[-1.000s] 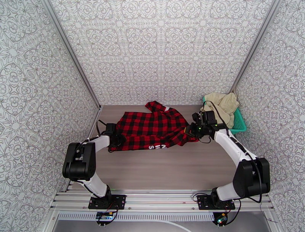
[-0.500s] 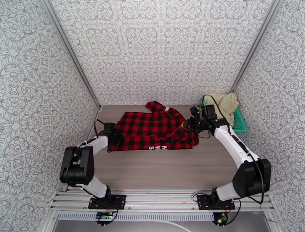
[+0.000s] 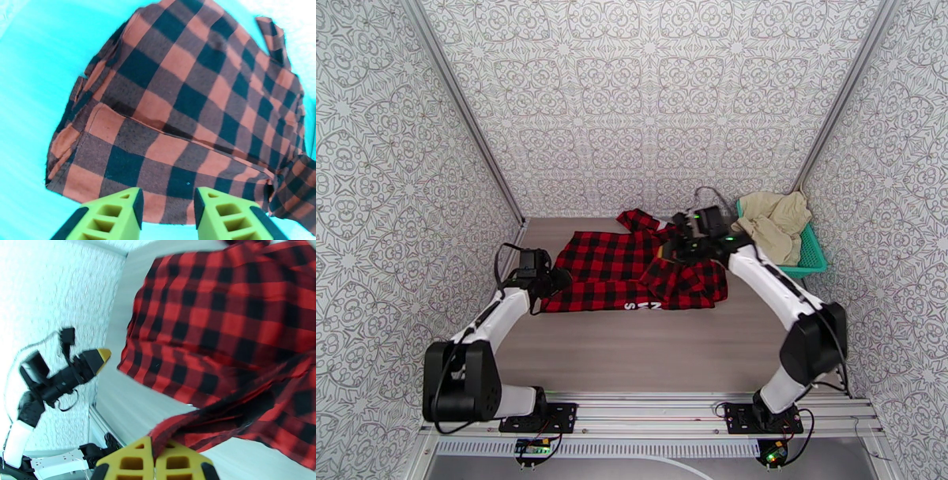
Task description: Fold and stack the mixed laundry pile
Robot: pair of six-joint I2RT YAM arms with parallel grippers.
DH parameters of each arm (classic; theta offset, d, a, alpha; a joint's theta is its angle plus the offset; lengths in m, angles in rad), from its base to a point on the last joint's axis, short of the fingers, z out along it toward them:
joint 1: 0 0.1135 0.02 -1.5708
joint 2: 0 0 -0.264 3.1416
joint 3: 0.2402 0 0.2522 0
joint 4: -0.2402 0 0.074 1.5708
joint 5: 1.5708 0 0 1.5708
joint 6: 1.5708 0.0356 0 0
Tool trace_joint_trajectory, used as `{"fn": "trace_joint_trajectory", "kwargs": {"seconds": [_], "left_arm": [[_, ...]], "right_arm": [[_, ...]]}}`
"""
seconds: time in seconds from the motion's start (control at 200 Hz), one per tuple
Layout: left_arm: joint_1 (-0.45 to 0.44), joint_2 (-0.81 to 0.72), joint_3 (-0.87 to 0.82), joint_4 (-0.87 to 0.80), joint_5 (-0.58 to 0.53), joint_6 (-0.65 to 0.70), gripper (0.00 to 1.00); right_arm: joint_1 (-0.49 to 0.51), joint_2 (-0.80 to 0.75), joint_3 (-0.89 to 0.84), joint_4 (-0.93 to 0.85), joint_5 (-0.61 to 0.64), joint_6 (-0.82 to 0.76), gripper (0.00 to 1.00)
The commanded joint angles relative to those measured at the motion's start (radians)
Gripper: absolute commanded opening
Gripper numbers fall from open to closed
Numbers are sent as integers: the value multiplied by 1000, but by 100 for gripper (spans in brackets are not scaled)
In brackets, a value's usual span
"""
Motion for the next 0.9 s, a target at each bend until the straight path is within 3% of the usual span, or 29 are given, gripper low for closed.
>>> {"fn": "trace_joint_trajectory", "kwargs": {"seconds": [0.0, 0.11, 0.265, 0.38, 0.645, 0.895], "left_arm": [[7, -38, 24, -62, 34, 33, 42], [2, -42, 23, -64, 93, 52, 44], [-40, -44, -1, -23, 192, 79, 50], [-103, -18, 10, 4, 231, 150, 54], [-311, 155, 168, -53, 108, 227, 59], [-518, 409, 399, -167, -156, 197, 66]], "right_arm": [[76, 108, 101, 24, 17, 7, 0], [116, 222, 170, 82, -5, 15, 1], [122, 329, 237, 83, -21, 24, 48], [115, 300, 226, 75, -36, 11, 60], [-43, 51, -17, 69, 20, -29, 66], [-249, -85, -327, 132, 48, -21, 65]]}}
